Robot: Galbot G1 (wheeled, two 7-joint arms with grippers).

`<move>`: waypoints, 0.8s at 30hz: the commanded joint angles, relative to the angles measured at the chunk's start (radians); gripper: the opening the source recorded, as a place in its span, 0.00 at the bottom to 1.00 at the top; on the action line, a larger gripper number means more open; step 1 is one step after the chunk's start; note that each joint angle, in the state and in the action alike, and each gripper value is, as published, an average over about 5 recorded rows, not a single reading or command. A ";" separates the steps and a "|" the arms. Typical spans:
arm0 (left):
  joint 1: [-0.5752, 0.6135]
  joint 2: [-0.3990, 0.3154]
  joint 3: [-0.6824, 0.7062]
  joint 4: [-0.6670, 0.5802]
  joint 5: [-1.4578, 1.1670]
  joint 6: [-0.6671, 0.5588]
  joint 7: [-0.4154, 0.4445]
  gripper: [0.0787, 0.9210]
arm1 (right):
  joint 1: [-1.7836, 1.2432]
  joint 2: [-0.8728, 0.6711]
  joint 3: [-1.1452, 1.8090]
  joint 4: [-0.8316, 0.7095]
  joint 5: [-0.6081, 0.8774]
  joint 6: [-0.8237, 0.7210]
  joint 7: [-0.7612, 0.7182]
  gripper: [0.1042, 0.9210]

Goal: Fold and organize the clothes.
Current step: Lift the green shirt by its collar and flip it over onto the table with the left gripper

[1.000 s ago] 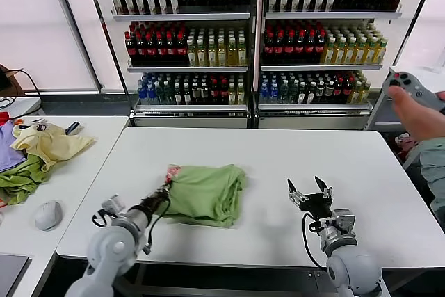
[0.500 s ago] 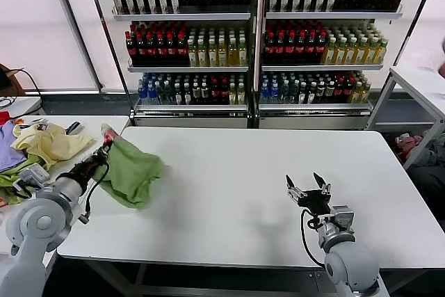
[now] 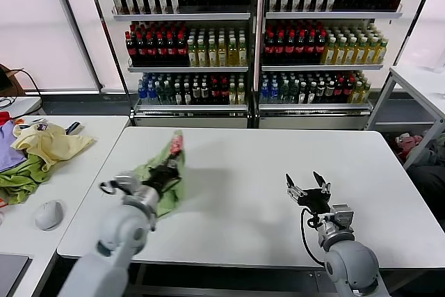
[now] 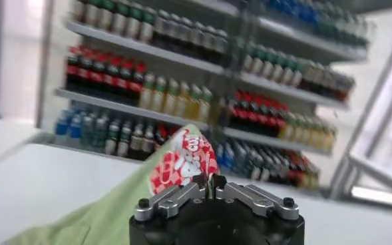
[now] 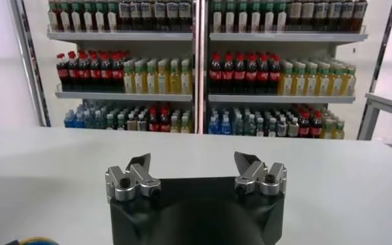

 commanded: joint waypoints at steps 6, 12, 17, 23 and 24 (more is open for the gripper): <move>-0.227 -0.296 0.482 0.373 0.425 -0.072 0.072 0.05 | 0.009 -0.002 0.005 -0.005 0.007 0.000 -0.001 0.88; -0.204 -0.267 0.492 0.325 0.459 -0.168 0.122 0.15 | 0.014 -0.001 0.000 -0.015 0.007 0.000 0.000 0.88; -0.131 -0.229 0.445 0.221 0.444 -0.239 0.114 0.33 | 0.026 0.010 -0.025 -0.025 0.005 -0.001 0.012 0.88; -0.013 -0.155 0.267 0.072 0.418 -0.261 0.065 0.55 | 0.088 0.058 -0.119 -0.092 0.004 -0.012 0.105 0.88; 0.004 -0.140 0.231 0.055 0.414 -0.265 0.055 0.58 | 0.105 0.071 -0.138 -0.111 0.003 -0.015 0.126 0.88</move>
